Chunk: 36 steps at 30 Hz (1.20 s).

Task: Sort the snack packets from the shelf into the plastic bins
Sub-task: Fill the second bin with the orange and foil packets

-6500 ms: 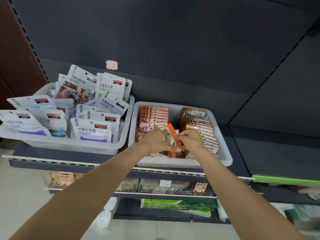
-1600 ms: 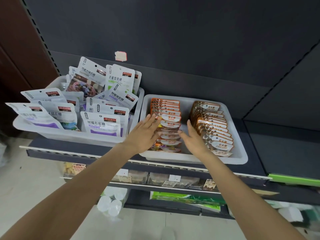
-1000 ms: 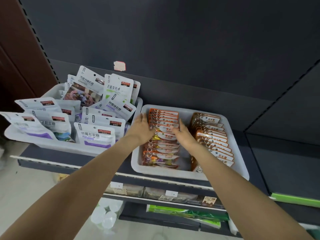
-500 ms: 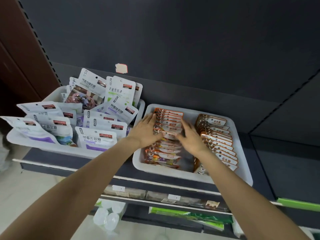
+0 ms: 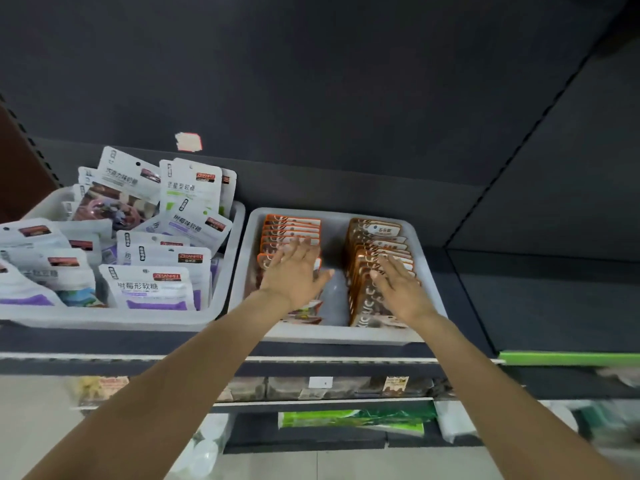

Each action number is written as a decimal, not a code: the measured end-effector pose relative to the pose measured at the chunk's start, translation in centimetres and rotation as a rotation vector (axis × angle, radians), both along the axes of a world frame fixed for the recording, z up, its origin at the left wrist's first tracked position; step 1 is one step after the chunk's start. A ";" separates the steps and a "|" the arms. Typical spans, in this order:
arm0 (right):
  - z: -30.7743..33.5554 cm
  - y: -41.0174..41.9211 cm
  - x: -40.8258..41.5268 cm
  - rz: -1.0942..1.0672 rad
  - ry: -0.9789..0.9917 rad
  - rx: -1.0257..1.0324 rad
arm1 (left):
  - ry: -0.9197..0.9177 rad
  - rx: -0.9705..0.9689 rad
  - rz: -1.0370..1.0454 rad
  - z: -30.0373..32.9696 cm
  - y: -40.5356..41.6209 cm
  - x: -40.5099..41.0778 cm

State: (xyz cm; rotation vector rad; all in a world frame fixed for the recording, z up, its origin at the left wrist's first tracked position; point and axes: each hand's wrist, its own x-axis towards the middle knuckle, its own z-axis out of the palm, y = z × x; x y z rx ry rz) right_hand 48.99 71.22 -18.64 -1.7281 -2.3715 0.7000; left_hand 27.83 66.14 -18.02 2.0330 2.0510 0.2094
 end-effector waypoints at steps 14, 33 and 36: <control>-0.4 9.4 3.4 0.225 -0.359 0.003 | -0.274 -0.141 0.072 -0.8 9.6 8.0; 0.5 3.4 7.4 0.303 -0.064 -0.075 | -1.176 -0.221 0.485 -2.2 2.9 14.4; 0.6 2.7 7.8 0.300 0.042 -0.166 | -1.017 -0.184 0.402 -2.2 2.4 14.0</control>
